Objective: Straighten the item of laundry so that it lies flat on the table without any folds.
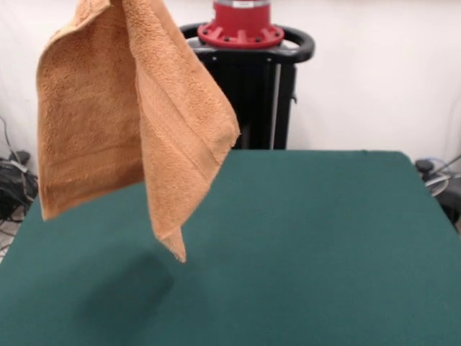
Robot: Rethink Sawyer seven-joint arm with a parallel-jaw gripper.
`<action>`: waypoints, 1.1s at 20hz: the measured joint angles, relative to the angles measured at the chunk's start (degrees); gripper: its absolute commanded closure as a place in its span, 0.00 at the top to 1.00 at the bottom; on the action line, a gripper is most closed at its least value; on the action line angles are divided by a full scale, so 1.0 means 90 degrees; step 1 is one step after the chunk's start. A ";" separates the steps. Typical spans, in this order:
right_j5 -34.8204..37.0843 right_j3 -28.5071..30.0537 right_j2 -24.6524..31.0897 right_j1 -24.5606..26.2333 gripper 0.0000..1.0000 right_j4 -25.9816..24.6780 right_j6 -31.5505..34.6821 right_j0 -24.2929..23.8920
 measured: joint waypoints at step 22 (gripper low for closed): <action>-0.2212 -0.0832 0.0623 0.0659 0.00 -0.0242 0.0000 -0.0074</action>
